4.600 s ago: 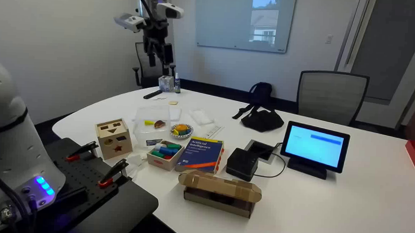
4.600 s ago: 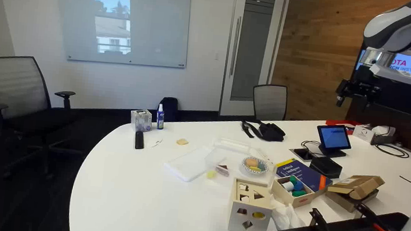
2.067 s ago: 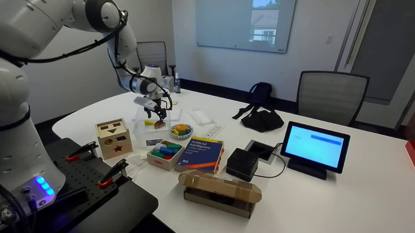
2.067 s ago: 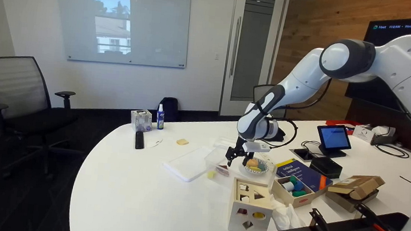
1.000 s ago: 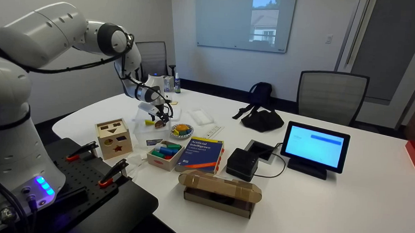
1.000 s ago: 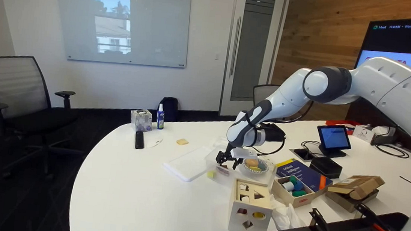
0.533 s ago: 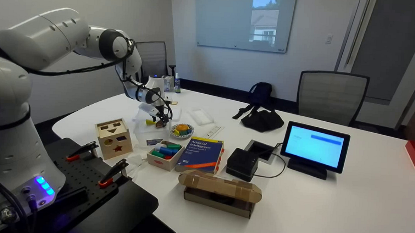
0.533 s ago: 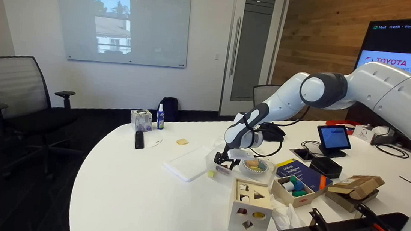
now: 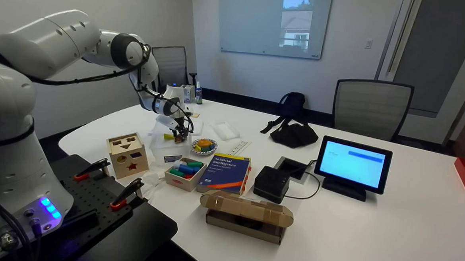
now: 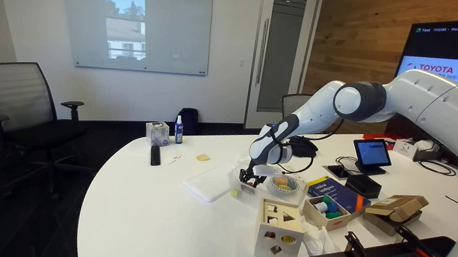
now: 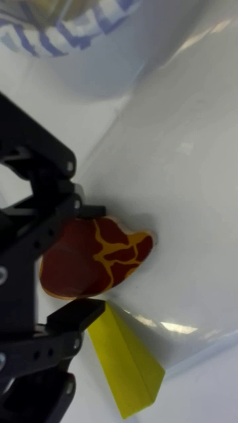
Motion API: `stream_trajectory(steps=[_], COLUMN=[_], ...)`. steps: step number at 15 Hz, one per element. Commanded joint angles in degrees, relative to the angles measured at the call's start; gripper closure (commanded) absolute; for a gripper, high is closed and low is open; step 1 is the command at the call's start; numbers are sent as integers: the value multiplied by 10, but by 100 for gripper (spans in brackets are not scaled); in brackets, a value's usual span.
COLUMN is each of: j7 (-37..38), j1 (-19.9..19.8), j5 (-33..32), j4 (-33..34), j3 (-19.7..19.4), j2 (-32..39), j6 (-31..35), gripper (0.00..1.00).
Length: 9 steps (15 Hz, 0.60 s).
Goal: Put the brown object in the black and white bowl.
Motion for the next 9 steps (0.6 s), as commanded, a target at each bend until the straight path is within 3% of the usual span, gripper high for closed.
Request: stream_trajectory(steps=[1,7,9], j7=[21,1,8], j1=[-2,-46,-61], j5=[4,16,24], j4=[-64,-205,-238], j3=[-4,15,10], j2=[-62,-220,-269], j6=[-24,-107,-86], gripper=[62,62,62])
